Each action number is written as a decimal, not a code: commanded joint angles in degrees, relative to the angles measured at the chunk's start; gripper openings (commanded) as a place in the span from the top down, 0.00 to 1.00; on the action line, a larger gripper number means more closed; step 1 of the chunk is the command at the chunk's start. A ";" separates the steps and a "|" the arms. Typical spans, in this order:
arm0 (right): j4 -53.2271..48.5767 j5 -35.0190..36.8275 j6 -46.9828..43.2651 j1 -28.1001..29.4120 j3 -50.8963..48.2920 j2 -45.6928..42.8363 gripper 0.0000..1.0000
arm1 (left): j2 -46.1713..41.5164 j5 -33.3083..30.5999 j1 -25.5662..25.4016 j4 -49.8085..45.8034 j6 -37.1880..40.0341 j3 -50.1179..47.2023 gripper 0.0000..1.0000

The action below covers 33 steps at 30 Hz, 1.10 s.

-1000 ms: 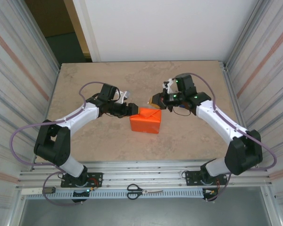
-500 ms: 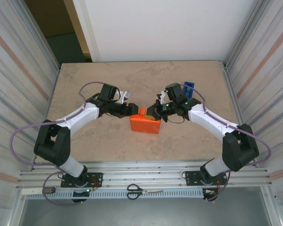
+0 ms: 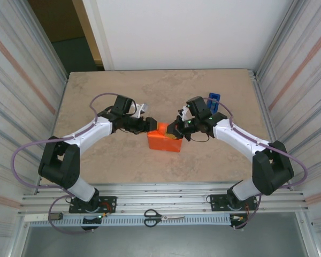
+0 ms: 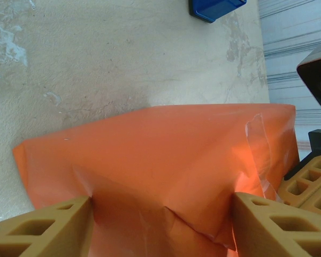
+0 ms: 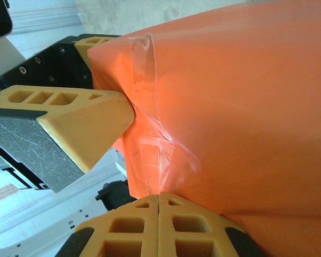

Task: Wrap the gift box in paper
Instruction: Stick the wrapping paper to the gift box.

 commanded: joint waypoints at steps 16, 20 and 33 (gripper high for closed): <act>-0.84 1.78 2.39 1.43 1.60 -3.97 1.00 | 0.45 -1.13 -1.11 -2.83 0.10 -1.05 0.36; -1.06 2.36 2.83 1.79 0.24 -3.92 1.00 | 0.59 -1.24 -1.11 -2.96 0.20 -0.88 0.36; -7.98 10.02 0.40 3.08 -1.56 -2.70 1.00 | -0.06 -0.88 -1.11 -3.62 -0.06 1.22 0.35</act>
